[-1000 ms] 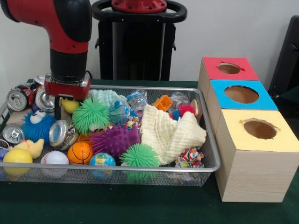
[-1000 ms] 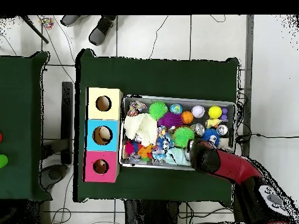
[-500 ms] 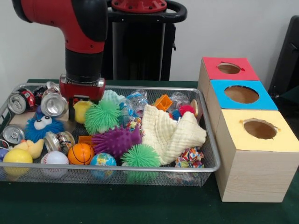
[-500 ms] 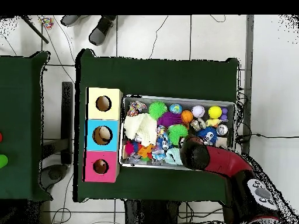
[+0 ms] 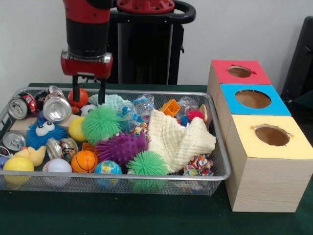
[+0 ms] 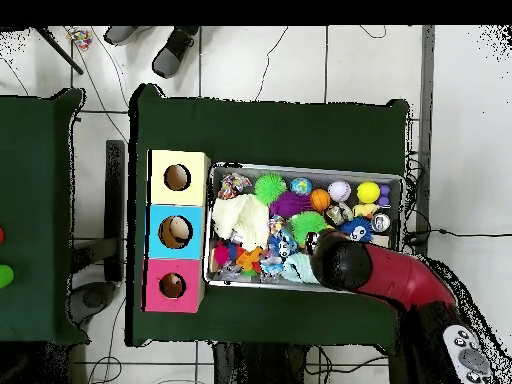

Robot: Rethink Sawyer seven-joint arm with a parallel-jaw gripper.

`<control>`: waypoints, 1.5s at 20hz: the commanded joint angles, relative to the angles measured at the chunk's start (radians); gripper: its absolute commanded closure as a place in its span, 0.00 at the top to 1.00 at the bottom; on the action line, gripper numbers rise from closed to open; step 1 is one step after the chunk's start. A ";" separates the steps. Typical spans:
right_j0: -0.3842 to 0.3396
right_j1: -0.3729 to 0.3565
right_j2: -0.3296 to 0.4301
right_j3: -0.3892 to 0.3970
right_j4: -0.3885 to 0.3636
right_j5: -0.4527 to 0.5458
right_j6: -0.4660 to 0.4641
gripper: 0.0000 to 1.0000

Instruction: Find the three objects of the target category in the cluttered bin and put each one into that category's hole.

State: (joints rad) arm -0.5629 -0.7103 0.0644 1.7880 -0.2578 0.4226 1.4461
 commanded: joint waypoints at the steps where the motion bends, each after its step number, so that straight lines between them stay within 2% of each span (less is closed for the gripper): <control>1: -0.065 -0.111 0.174 0.121 0.052 0.081 -0.010 1.00; 4: -0.092 -0.098 0.194 0.148 0.027 0.026 -0.002 1.00; 9: -0.127 -0.054 0.181 0.176 -0.056 -0.080 0.012 1.00; 13: -0.155 0.004 0.171 0.164 -0.098 -0.114 0.006 1.00; 16: -0.177 0.056 0.162 0.150 -0.151 -0.178 0.001 1.00; 23: -0.206 0.169 0.096 0.179 -0.285 -0.345 0.057 1.00; 30: -0.201 0.321 -0.031 0.174 -0.417 -0.560 0.109 1.00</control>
State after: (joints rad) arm -0.7576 -0.5494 0.1032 1.9022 -0.5464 -0.0023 1.4465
